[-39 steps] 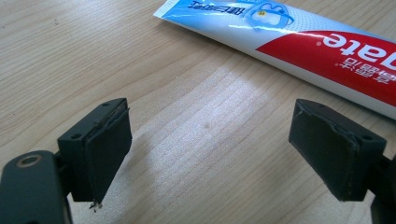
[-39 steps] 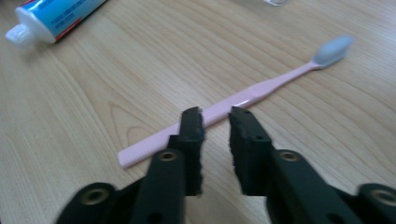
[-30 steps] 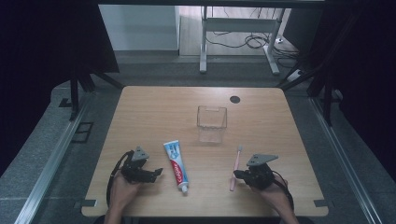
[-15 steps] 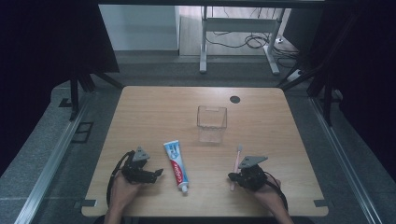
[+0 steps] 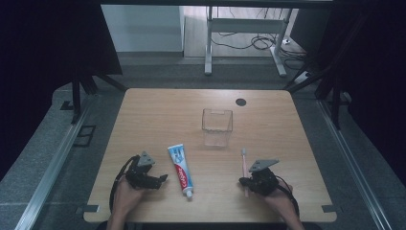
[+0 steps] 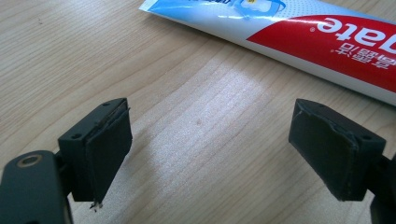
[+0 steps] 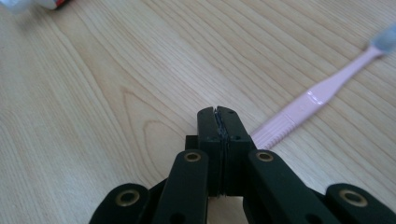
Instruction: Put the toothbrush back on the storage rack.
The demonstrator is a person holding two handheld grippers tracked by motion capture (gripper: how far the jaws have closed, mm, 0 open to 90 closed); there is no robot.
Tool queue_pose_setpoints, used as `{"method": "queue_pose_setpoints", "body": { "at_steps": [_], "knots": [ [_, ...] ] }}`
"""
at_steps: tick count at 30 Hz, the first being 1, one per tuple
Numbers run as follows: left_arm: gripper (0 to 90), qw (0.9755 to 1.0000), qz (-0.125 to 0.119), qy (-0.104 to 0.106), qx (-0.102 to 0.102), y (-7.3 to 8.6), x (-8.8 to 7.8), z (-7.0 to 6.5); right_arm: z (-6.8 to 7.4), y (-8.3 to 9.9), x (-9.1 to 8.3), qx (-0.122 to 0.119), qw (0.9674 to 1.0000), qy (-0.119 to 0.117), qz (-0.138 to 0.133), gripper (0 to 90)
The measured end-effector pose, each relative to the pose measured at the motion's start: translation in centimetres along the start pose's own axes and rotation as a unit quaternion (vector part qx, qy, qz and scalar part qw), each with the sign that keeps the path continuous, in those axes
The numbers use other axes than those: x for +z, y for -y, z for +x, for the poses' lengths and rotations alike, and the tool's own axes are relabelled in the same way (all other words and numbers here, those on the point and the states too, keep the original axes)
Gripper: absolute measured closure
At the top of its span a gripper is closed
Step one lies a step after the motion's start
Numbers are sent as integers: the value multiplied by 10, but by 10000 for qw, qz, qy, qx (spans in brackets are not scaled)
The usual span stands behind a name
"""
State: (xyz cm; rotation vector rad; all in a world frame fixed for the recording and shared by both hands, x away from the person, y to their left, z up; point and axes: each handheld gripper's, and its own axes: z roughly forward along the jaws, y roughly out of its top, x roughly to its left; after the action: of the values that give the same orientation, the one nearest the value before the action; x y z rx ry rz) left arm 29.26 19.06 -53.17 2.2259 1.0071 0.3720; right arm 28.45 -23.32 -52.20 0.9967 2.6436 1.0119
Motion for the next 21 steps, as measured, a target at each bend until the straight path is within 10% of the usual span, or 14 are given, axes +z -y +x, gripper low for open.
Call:
{"method": "queue_pose_setpoints", "body": {
  "at_steps": [21],
  "knots": [
    [136,9998,56,-44,162,-1,1,-3,-27,16,-23,430,9986,303,7,889]
  ]
}}
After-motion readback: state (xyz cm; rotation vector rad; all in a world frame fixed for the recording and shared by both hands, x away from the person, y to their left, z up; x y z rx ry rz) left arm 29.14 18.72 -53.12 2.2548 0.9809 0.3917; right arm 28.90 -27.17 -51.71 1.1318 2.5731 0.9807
